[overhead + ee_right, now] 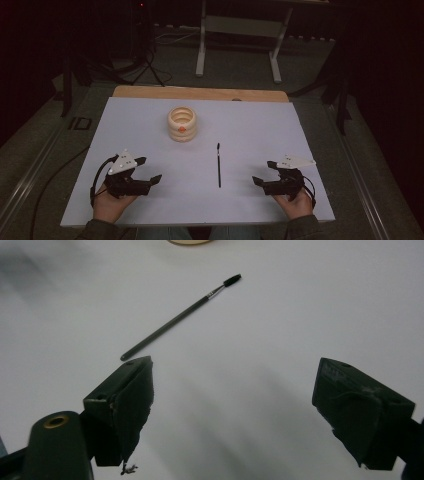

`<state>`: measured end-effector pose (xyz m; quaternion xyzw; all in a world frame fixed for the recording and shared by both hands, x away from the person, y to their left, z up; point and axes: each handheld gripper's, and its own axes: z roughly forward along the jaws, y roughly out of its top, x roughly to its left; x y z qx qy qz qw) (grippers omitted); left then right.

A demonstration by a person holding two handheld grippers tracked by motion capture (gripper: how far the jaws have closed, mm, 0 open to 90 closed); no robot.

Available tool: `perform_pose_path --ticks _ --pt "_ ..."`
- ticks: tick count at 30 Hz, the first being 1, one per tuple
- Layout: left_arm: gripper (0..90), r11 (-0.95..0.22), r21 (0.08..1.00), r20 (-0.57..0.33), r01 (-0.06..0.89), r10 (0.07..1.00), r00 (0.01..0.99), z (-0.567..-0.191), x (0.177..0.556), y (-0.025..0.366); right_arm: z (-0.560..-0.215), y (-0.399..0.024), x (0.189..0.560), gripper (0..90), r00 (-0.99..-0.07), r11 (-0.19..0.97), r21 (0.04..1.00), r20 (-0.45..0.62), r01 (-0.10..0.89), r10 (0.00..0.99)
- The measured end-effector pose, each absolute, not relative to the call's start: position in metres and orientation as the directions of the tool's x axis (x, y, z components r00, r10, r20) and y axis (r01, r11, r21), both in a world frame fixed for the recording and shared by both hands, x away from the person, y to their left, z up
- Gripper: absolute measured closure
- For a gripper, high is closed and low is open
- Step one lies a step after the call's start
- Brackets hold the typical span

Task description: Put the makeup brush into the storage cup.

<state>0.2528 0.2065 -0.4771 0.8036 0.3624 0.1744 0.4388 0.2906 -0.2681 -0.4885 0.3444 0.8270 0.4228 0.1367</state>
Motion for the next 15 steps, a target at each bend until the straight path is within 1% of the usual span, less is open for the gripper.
perform_pose_path --ticks 15 --pt "19.5 -0.348 0.831 -0.042 0.433 0.737 0.674 -0.4771 0.2541 0.207 -0.4867 -0.2575 0.2975 16.7 -0.725 0.408 0.777 0.09 0.48 0.682"
